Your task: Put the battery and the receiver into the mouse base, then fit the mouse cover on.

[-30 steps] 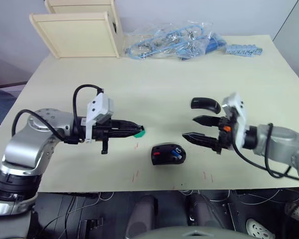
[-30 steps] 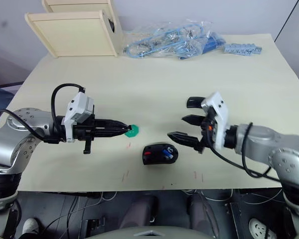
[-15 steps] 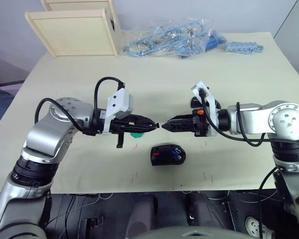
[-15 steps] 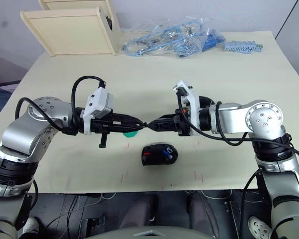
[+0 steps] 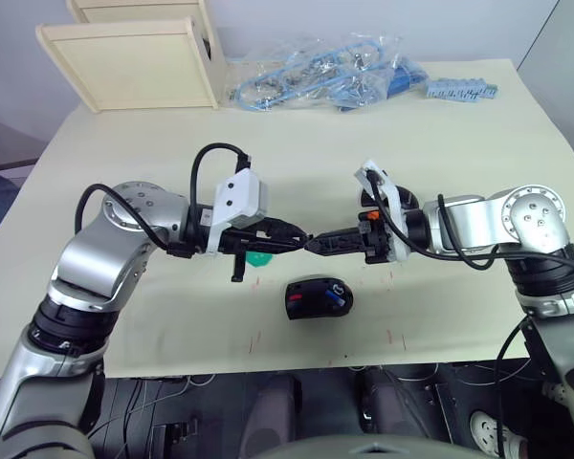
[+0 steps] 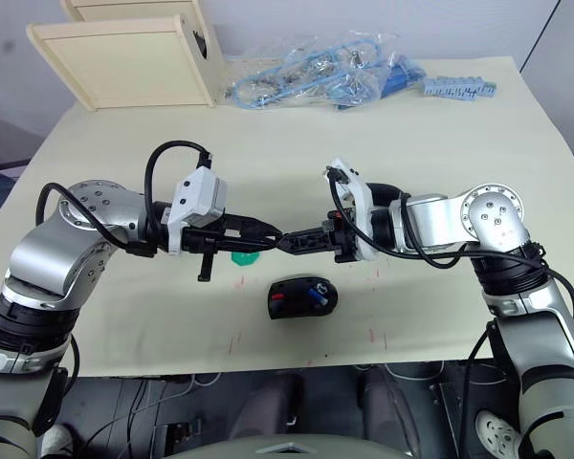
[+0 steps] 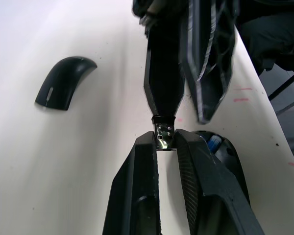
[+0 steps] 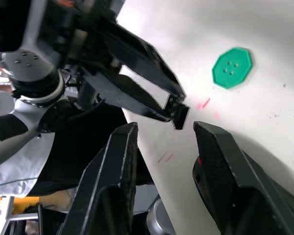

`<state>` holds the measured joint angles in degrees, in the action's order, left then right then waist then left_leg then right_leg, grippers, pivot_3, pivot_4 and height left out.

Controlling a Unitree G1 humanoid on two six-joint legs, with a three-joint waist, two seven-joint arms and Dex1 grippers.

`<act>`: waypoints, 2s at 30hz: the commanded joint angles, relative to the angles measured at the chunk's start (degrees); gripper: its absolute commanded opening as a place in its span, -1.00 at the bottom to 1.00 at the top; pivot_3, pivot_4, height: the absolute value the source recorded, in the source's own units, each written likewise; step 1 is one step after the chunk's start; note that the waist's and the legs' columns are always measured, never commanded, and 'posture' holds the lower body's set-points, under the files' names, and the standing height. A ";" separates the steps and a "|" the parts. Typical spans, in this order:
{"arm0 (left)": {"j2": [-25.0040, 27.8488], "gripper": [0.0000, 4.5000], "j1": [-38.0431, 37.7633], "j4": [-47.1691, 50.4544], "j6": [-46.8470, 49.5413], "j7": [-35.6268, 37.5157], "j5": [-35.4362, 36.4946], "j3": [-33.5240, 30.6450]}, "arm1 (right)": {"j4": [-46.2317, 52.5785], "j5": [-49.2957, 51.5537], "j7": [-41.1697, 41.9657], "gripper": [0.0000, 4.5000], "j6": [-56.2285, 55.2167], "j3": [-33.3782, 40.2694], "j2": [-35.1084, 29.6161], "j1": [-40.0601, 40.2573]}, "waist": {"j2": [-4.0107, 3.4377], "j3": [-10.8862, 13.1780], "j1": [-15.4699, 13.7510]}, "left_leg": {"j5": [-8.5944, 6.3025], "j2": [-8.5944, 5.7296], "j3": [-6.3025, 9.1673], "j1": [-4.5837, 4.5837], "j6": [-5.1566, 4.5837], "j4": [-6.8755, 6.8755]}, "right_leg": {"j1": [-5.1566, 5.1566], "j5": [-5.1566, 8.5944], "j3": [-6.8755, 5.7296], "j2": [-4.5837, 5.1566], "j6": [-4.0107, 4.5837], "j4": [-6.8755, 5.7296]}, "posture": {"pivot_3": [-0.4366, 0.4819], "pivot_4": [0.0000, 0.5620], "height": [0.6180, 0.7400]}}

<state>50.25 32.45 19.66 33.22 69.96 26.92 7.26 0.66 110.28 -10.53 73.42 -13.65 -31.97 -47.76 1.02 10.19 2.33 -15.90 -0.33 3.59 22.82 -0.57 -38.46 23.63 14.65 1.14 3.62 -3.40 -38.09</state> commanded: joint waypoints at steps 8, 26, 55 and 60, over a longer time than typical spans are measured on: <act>0.30 -0.85 0.64 1.57 -1.36 -0.08 -0.09 -0.99 | -0.96 2.72 -0.83 -0.16 -1.53 0.81 0.21 -0.91 | 0.00 0.00 0.00 | 0.00 0.00 -0.01 0.00 0.00 0.00 | 0.00 0.00 -0.01 -0.01 0.00 -0.01 | -0.05 -0.47 1.00; -0.10 -0.85 0.62 0.64 -3.03 0.71 -0.18 -1.14 | -1.57 2.72 -0.59 -0.81 -1.65 0.37 0.54 -0.83 | 0.00 0.00 0.01 | 0.00 0.00 -0.02 0.00 0.00 0.00 | 0.00 0.00 -0.01 -0.01 0.00 -0.01 | -0.05 -0.47 1.00; 0.24 0.96 -22.07 10.07 5.26 -6.04 12.99 -17.52 | 1.80 2.72 3.02 -1.00 0.79 3.78 -10.49 2.70 | 0.00 0.00 -0.15 | 0.00 0.04 0.00 0.00 0.00 0.00 | 0.01 0.00 0.01 0.01 0.00 0.00 | -0.05 -0.47 1.00; -0.57 0.96 -27.65 10.91 1.79 -5.82 11.39 -16.71 | 4.24 2.72 4.51 -1.00 1.99 4.03 -16.36 3.29 | -0.01 0.00 -0.31 | 0.00 0.04 -0.02 -0.01 -0.01 -0.01 | 0.00 -0.01 0.04 0.01 0.00 -0.01 | -0.05 -0.47 1.00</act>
<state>49.74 5.34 28.85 37.12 63.58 38.45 -8.75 2.54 111.93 -7.17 74.97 -11.83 -46.89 -44.45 1.01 10.19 2.02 -15.90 -0.29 3.57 22.81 -0.58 -38.47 23.63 14.64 1.18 3.64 -3.40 -38.09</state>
